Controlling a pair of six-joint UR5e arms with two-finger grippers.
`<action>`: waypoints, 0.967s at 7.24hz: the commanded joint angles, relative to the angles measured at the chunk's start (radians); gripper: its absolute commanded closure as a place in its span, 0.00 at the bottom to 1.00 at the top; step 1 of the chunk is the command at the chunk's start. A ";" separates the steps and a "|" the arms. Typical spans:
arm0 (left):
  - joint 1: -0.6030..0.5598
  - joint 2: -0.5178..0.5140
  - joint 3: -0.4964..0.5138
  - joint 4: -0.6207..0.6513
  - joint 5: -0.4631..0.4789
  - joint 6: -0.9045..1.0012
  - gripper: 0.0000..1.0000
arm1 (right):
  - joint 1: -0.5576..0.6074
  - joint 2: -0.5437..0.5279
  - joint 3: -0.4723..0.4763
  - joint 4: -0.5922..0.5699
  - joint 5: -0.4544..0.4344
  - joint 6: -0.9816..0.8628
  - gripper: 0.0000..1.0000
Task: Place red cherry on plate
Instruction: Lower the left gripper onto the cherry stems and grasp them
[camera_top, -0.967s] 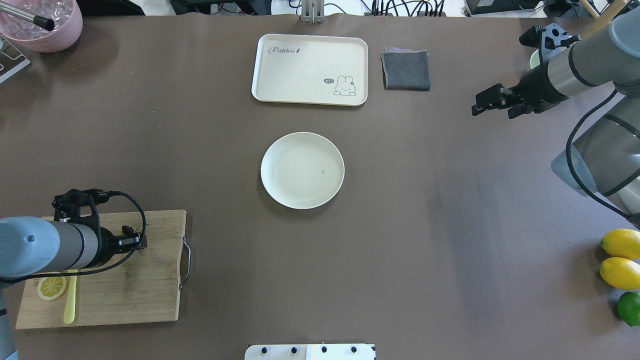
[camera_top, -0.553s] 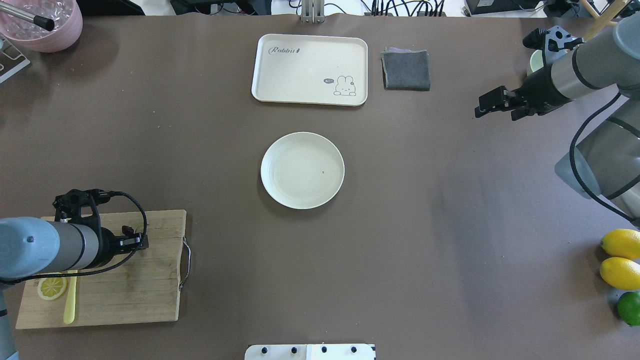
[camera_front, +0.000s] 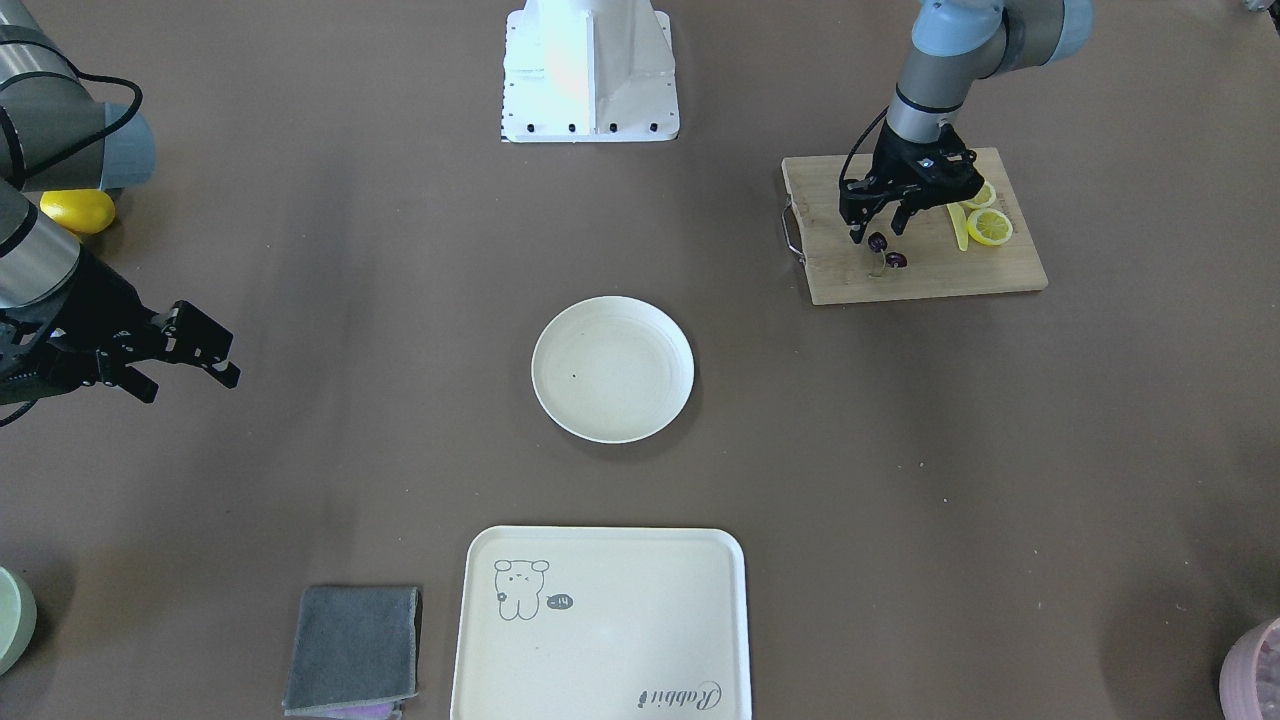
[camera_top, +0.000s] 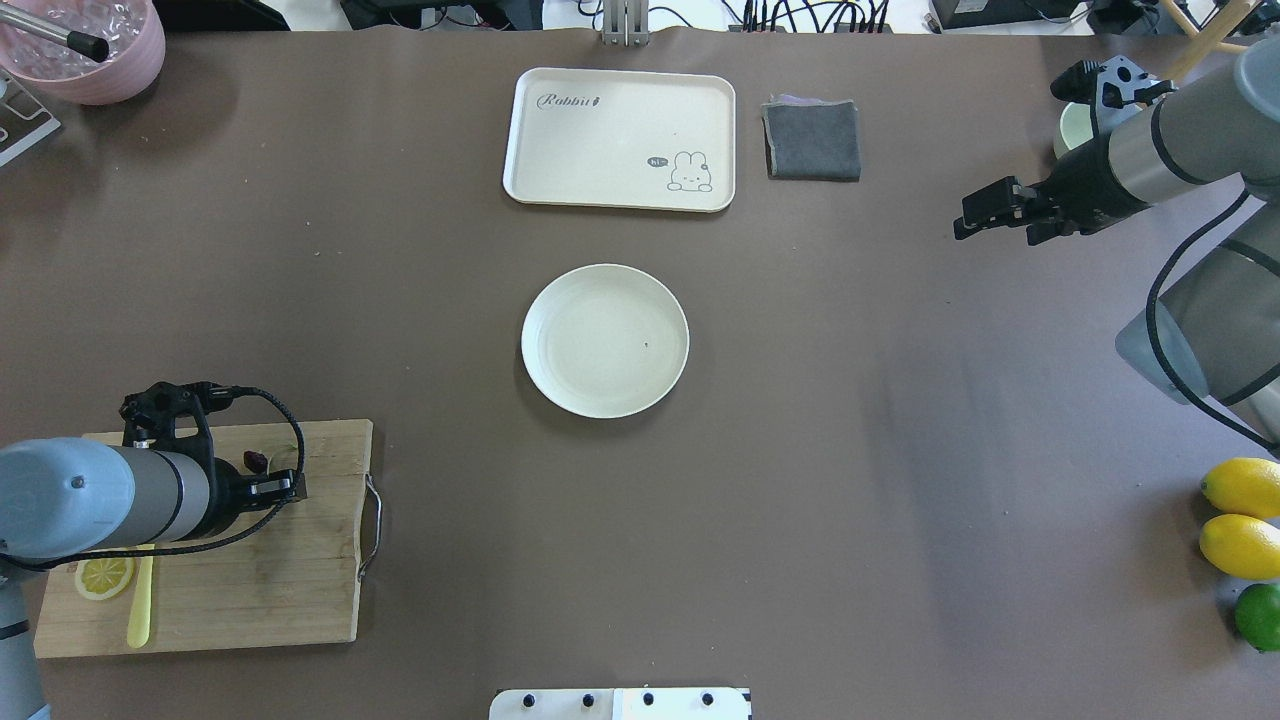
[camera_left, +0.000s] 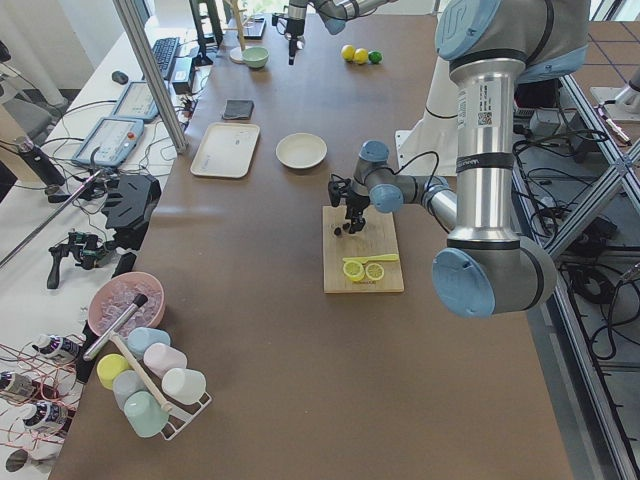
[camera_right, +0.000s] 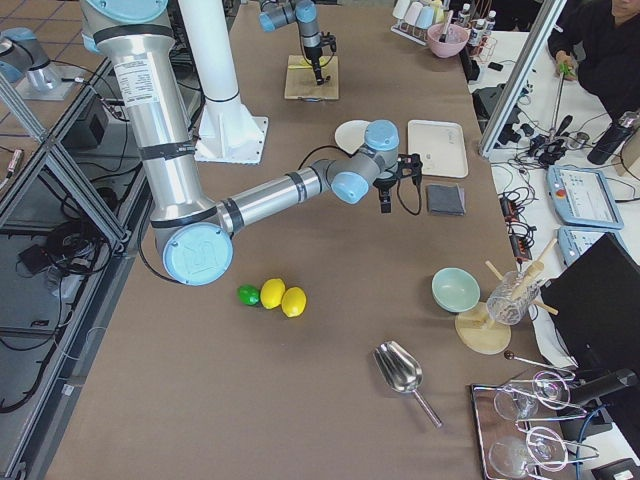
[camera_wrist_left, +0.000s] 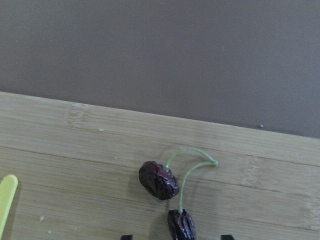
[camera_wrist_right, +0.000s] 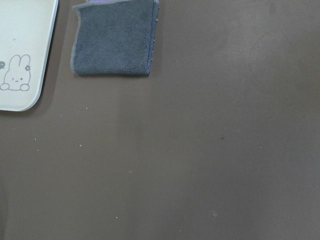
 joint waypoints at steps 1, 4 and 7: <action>0.002 -0.001 0.003 0.001 0.001 0.000 0.52 | 0.000 -0.001 0.000 0.000 0.000 0.002 0.00; -0.003 -0.001 0.003 0.001 0.002 0.003 0.98 | 0.000 -0.001 0.000 0.000 0.000 0.002 0.00; -0.026 -0.004 -0.012 0.001 0.001 0.008 1.00 | 0.000 -0.001 0.000 0.000 0.001 0.000 0.00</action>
